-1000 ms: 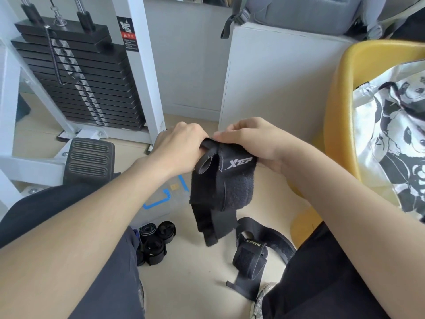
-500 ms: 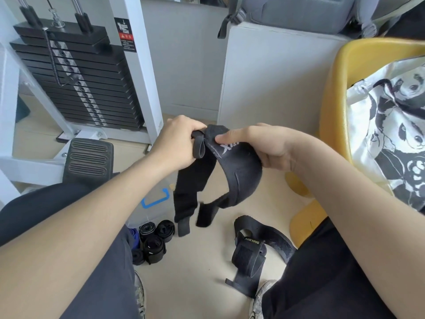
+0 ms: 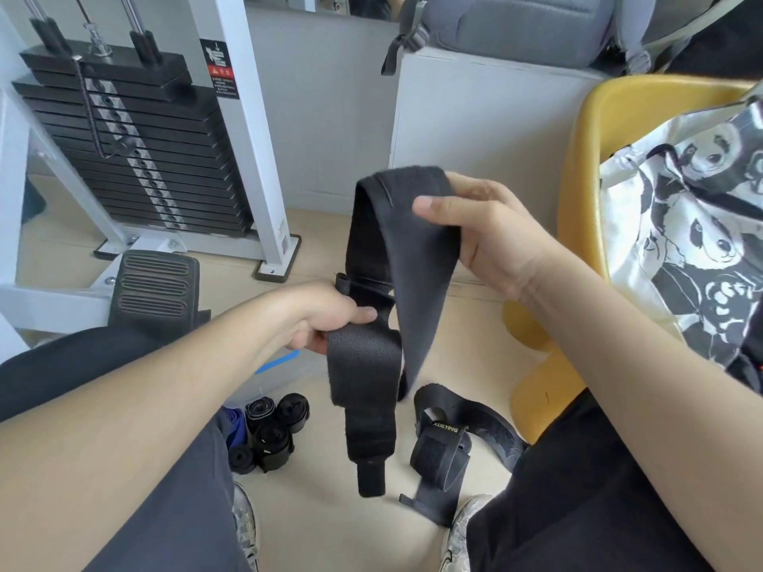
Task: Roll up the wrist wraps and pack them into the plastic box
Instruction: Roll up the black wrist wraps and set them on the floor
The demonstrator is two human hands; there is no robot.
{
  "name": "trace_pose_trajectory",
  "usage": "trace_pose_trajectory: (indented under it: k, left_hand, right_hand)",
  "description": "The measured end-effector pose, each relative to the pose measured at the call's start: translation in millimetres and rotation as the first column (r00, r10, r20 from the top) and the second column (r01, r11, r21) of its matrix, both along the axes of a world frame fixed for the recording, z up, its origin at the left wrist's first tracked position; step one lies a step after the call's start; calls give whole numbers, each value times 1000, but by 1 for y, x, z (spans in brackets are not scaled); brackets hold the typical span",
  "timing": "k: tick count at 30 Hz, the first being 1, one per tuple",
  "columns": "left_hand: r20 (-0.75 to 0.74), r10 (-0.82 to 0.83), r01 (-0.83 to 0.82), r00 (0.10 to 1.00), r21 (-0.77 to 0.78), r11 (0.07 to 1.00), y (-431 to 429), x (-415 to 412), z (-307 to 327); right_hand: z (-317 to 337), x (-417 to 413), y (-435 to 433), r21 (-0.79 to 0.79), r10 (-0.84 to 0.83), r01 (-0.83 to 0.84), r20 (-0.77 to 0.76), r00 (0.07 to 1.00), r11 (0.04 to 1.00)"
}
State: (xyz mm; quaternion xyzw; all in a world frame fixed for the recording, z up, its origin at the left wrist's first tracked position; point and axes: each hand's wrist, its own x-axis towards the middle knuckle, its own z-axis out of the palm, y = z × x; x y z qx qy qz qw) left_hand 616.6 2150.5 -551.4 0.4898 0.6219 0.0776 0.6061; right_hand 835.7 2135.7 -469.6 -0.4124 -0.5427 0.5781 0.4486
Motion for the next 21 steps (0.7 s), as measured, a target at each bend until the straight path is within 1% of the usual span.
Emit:
trace_pose_trajectory:
  k: [2, 4, 9, 12, 14, 15, 17, 19, 21]
  left_hand:
    - [1, -35, 35, 999, -82, 996, -3, 2, -5]
    - [-4, -82, 81, 997, -124, 989, -7, 1, -9]
    - [-45, -247, 232, 968, -213, 949, -17, -2, -19]
    - [-92, -354, 322, 931, -252, 912, -20, -3, -25]
    - [-157, -426, 385, 891, -235, 892, -22, -2, -27]
    - [-206, -429, 390, 880, -204, 898, -21, -2, -28]
    - [-314, -380, 362, 870, -117, 925, -17, -1, -28]
    - [-397, -343, 358, 851, -40, 933, -13, -3, -21]
    - [-402, -425, 463, 811, -3, 886, -9, -7, -11]
  right_hand:
    - [0, -3, -3, 42, -8, 5, 77, 997, 999]
    - [0, -6, -5, 35, 1, -5, 111, 994, 999]
    - [1, -8, -8, -57, -29, 33, 69, 997, 998]
    - [-1, -8, -5, -150, -90, 105, 103, 991, 983]
    - [-8, -9, -2, -229, -116, 158, 185, 976, 961]
    - [-11, -10, -1, -256, -128, 188, 233, 964, 948]
    - [-18, -14, 1, -300, -135, 225, 292, 947, 927]
    - [-25, -18, 1, -363, -114, 225, 301, 947, 904]
    - [-32, -22, 2, -418, -96, 212, 281, 955, 884]
